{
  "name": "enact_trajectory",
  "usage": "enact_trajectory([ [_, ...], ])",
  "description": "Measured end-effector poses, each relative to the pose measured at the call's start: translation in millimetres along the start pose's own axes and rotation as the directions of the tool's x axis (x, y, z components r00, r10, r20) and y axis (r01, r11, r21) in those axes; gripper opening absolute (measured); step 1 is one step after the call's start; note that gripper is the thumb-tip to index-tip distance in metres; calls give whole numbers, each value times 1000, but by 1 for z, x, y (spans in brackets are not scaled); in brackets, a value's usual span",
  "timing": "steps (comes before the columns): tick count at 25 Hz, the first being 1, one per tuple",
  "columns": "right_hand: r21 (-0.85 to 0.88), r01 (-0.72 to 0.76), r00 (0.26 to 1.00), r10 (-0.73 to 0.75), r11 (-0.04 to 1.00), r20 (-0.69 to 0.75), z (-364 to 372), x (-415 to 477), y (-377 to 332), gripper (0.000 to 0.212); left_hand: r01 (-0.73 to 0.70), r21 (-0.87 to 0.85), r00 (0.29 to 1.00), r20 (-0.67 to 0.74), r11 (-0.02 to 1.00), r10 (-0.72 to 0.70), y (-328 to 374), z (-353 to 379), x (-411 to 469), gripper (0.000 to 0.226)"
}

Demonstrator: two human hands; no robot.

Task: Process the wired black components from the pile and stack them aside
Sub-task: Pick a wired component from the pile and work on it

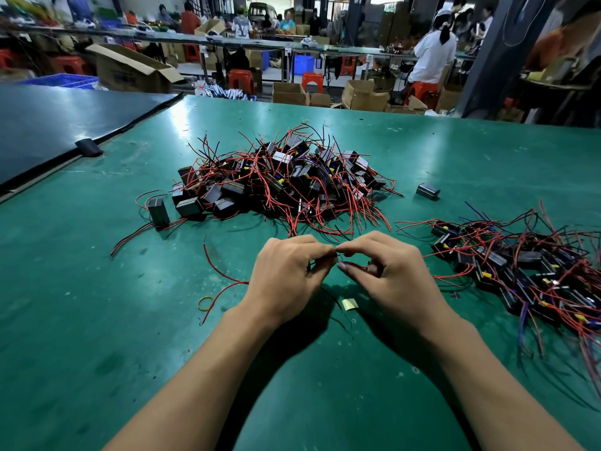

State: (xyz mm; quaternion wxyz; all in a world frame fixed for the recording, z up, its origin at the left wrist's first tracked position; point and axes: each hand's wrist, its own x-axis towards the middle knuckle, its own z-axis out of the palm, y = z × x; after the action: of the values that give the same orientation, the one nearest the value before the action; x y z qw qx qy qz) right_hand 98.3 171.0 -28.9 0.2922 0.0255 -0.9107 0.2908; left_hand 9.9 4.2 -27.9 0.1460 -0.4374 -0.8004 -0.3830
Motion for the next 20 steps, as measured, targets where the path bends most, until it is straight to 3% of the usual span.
enact_trajectory([
  [5, -97, 58, 996, -64, 994, -57, 4, -2, 0, 13, -9, 18, 1000, 16, 1000, 9, 1, 1, 0, 11],
  [7, -21, 12, 996, -14, 1000, -89, 8, -2, 1, 7, -13, 21, 1000, 12, 1000, 13, 2, 1, 0, 10],
  [10, 147, -167, 976, 184, 975, -114, 16, -1, -2, 4, 15, -4, 1000, 5, 1000, -15, 2, 0, -1, 11],
  [16, 205, -170, 981, 184, 964, -53, 3, 2, -3, 12, -1, -73, 1000, -12, 997, 0, 8, -21, 5, 19],
  [18, 167, -179, 968, 203, 970, -145, 1, 3, 0, 15, 16, -134, 999, 40, 991, -11, 12, -34, 7, 16],
  [20, 82, -219, 952, 231, 972, -201, 4, 4, 2, 18, 10, -86, 980, 199, 996, 7, 16, -41, 8, 19],
])
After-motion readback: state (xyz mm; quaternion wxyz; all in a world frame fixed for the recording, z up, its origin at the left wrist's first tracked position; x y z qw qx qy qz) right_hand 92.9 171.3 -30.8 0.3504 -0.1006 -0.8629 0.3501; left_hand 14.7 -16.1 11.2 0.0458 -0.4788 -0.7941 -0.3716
